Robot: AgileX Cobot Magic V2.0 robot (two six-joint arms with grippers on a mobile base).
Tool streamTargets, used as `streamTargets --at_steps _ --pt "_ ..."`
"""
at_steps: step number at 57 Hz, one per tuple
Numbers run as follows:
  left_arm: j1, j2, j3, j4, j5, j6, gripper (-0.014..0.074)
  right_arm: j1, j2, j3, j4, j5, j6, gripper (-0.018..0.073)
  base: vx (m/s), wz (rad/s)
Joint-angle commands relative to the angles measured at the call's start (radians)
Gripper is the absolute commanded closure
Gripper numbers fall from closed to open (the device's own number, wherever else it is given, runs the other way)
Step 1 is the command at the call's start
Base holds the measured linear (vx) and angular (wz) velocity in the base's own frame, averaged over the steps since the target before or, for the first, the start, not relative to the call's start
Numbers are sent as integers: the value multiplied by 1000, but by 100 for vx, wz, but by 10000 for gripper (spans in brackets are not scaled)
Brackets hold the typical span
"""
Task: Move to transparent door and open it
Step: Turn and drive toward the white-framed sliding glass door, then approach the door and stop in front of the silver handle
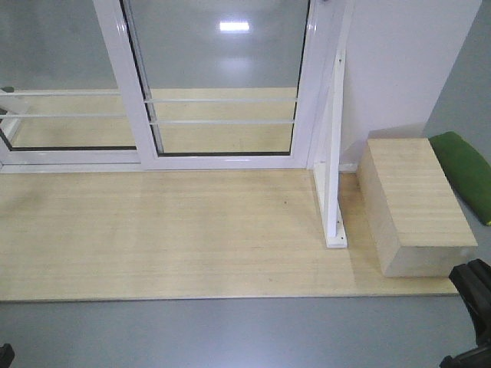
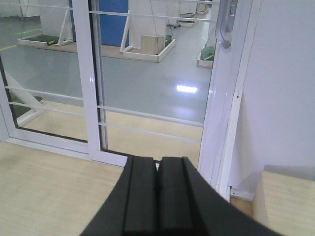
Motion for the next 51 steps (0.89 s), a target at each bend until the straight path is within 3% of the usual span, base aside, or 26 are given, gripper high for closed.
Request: streamTargets --at_steps 1,51 --pt "-5 -5 7 -10 -75 -3 603 -3 -4 5 -4 -85 -7 561 53 4" --pt "-5 -5 7 -10 -75 -3 603 -3 -4 5 -4 -85 -7 561 43 -1"
